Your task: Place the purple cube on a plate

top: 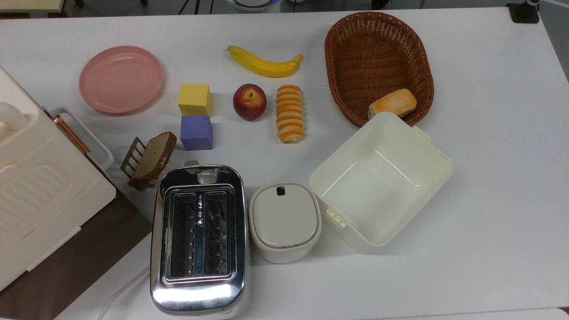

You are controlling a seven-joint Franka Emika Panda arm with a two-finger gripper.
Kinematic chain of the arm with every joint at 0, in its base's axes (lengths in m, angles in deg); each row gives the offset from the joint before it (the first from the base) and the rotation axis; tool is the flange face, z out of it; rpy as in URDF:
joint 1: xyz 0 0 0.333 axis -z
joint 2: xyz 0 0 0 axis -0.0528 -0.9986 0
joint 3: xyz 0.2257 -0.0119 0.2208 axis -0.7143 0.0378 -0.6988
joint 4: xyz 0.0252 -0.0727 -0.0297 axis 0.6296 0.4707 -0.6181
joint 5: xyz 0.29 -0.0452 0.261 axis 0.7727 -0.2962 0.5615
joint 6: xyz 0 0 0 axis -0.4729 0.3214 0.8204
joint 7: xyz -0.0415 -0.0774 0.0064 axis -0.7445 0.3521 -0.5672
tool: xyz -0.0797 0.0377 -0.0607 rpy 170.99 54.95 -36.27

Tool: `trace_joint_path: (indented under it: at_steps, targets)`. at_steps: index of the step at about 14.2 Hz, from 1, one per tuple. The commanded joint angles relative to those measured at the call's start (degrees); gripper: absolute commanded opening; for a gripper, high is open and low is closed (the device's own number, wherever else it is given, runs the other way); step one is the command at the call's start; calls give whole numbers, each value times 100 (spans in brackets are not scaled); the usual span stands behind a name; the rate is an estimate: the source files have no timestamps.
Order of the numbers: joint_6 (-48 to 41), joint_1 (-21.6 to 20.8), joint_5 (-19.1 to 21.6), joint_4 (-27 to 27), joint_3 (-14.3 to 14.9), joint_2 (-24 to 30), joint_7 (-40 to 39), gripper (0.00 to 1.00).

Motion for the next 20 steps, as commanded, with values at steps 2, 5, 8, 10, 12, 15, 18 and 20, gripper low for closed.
trace_joint_path:
  at_steps: [2,5,8,10,12,15,18,20]
  targets:
    - [384,-118,-159,293,-123,151,15,100]
    - [500,-82,-124,294,-123,160,7,100]
    - [500,-82,-150,382,-123,160,-63,100]
    - [474,-73,-159,391,-123,160,-169,100]
    - [534,-47,-150,539,-123,177,-318,100]
    - [1122,153,-194,767,-358,177,-415,100]
    - [2833,1121,-580,1846,-1494,142,-934,100]
    - [3179,1192,-625,2191,-1512,125,-1135,100]
